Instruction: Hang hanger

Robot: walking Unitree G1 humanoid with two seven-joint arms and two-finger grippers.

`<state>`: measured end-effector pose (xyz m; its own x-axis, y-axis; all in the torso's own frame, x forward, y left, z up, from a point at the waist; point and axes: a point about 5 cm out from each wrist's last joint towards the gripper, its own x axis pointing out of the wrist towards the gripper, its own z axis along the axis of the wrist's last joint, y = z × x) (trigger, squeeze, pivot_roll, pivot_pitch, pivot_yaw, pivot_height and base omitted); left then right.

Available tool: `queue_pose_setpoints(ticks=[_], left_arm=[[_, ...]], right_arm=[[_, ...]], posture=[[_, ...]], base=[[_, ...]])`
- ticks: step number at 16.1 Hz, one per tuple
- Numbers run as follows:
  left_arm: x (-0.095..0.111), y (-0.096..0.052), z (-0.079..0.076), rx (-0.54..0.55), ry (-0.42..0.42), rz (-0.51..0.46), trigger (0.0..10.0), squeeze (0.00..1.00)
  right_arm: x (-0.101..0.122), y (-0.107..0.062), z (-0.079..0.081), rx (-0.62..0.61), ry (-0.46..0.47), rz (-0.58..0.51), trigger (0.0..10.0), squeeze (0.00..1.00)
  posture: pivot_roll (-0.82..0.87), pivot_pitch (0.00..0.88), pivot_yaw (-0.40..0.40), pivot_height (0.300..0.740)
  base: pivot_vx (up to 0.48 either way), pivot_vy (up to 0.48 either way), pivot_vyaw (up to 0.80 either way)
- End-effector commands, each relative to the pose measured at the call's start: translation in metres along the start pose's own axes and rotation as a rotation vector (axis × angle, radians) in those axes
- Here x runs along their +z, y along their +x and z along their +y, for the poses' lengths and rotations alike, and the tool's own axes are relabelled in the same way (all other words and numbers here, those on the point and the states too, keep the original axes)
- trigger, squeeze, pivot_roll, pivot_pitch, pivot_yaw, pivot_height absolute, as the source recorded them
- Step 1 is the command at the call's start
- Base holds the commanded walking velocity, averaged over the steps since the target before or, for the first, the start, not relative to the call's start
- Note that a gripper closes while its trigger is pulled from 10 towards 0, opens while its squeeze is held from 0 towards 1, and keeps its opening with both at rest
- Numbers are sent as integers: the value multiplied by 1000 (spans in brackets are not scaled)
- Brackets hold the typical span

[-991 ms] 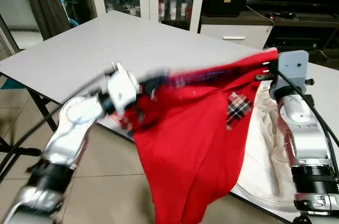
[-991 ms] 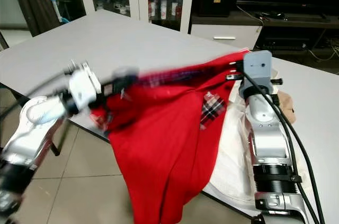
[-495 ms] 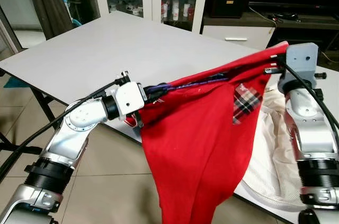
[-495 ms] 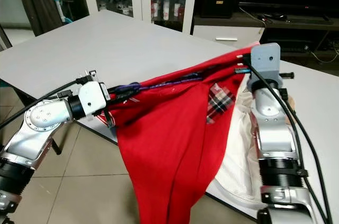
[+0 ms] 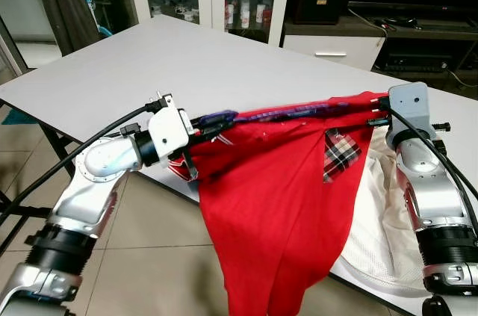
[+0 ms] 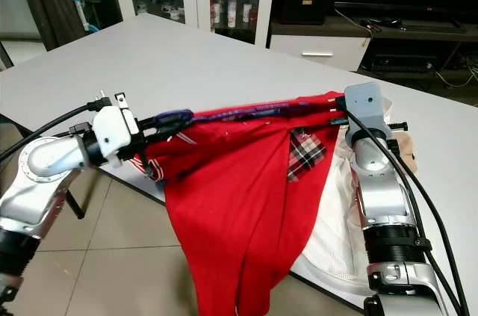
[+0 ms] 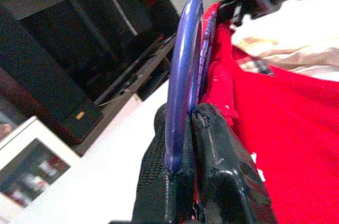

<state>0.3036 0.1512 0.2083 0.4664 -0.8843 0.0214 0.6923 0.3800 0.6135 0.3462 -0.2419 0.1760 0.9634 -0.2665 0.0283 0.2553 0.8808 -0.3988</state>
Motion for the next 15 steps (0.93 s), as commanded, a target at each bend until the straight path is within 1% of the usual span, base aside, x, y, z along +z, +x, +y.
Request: queue_pose_setpoints(ticks=[1,2,3,4,5,6,7,8,9,11,12,14,15], left_arm=[[-3,-16,8,41,-2,36,10000,0],[2,-13,10,61,-8,-2,10000,0],[10,-10,16,97,-34,-65,10000,0],[18,-8,24,148,-48,-120,10000,0],[21,-6,30,194,-44,-142,10000,0],[22,-6,33,214,-39,-147,10000,0],[23,-5,44,303,-35,-160,10000,0],[22,-2,52,380,-63,-182,10000,0],[21,1,52,397,-85,-191,10000,0],[14,13,41,390,-135,-198,10000,0],[10,15,39,396,-152,-195,10000,0],[-6,25,26,405,-197,-161,10000,0],[-10,27,23,408,-204,-150,10000,0]], right_arm=[[-10,4,-21,-95,5,71,10000,0],[-16,5,-8,-13,-12,114,10000,0],[-25,2,11,104,-33,156,10000,0],[-29,-6,34,228,-42,172,10000,0],[-27,-12,47,290,-31,157,10000,0],[-25,-13,51,307,-24,147,10000,0],[-20,-19,62,371,-46,110,10000,0],[-16,-24,71,430,-78,70,10000,0],[-12,-26,74,439,-103,42,10000,0],[-2,-26,75,437,-129,-19,10000,0],[0,-26,75,443,-121,-20,10000,0],[12,-27,71,457,-42,-47,10000,0],[13,-27,68,450,-38,-50,10000,0]], posture=[[19,25,-49,740],[20,24,-50,740],[23,24,-51,740],[28,24,-52,740],[28,24,-52,740],[28,24,-52,740],[31,26,-50,740],[33,26,-50,740],[32,25,-48,740],[29,25,-42,740],[28,25,-41,740],[24,24,-36,740],[20,25,-33,740]], base=[[0,0,0],[0,0,0],[0,0,0],[0,0,0],[0,0,0],[0,0,0],[0,0,0],[0,0,0],[0,0,0],[0,0,0],[0,0,0],[0,0,0],[0,0,0]])
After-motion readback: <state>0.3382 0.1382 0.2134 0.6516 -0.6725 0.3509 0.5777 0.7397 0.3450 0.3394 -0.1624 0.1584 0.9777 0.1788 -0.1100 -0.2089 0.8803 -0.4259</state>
